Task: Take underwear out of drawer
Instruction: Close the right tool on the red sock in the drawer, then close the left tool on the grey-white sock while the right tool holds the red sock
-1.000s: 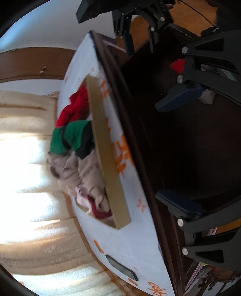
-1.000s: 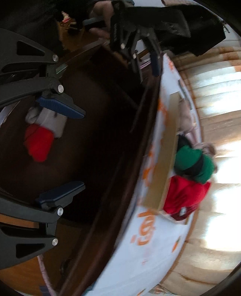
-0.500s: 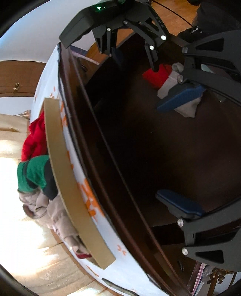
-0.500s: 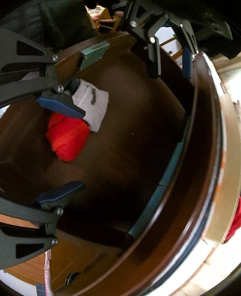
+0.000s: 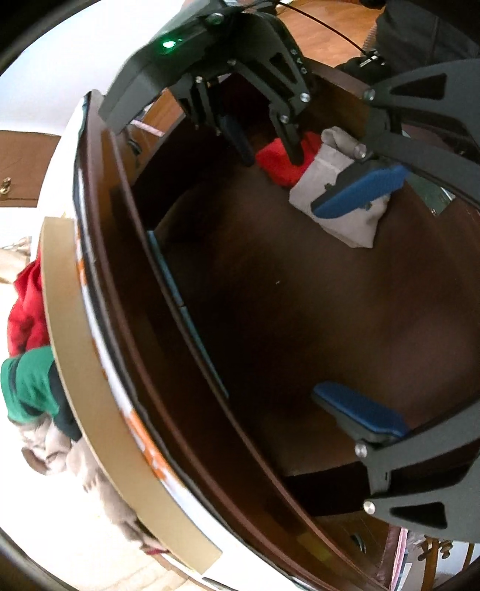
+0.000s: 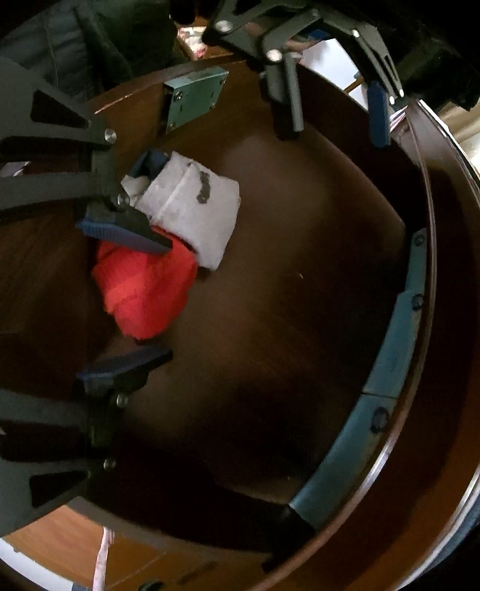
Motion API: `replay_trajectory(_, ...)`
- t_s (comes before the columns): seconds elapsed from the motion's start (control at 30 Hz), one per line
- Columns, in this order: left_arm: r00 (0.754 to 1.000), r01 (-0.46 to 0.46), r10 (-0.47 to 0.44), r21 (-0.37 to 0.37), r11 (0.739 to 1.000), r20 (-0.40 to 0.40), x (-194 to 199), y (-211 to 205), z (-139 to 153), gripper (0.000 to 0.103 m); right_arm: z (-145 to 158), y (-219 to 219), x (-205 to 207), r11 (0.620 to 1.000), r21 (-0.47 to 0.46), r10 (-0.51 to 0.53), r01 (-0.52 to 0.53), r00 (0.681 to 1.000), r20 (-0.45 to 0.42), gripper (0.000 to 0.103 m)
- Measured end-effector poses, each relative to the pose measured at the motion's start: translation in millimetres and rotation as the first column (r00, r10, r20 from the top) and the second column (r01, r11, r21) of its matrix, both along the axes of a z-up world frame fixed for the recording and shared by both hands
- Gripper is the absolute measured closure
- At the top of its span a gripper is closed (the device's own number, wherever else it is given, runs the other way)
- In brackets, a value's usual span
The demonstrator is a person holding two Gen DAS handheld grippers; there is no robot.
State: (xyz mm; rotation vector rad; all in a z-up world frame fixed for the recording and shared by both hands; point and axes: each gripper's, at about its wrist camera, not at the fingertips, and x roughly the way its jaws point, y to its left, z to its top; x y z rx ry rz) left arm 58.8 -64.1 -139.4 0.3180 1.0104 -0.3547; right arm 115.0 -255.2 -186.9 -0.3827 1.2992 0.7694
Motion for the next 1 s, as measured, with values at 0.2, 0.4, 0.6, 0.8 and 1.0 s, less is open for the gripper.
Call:
replay_trajectory(0.2,0.999,0.017,-0.017,0.006,1.000,-0.037,2.8,-9.3,-6.7,0.011,-7.9,10.7,-2.6,0.999,-0.025,0.039,-0.039,0.999,-0.020,0.060)
replay_trajectory(0.4,0.996,0.019,-0.020,-0.021,1.000,-0.087,14.8,-13.3,-11.9,0.011,-2.8,14.8,-15.0,0.997,-0.047,0.072,-0.068,0.994,0.079,0.085)
replay_trajectory(0.6,0.983,0.059,-0.065,-0.039,0.997,-0.172,22.6,-21.4,-22.2,0.011,10.7,-11.1,-1.1,0.996,0.040,-0.078,0.074,0.989,0.123,0.086)
replay_trajectory(0.8,0.937,0.083,-0.110,-0.092,0.992,-0.333,42.1,-30.2,-40.5,0.011,14.1,-20.8,4.0,0.987,0.070,-0.150,0.142,0.980,0.128,0.086)
replay_trajectory(1.0,0.893,0.111,-0.142,-0.096,0.989,-0.427,48.4,-40.9,-55.3,0.011,15.3,-23.8,3.3,0.986,0.083,-0.153,0.144,0.980,0.127,0.086)
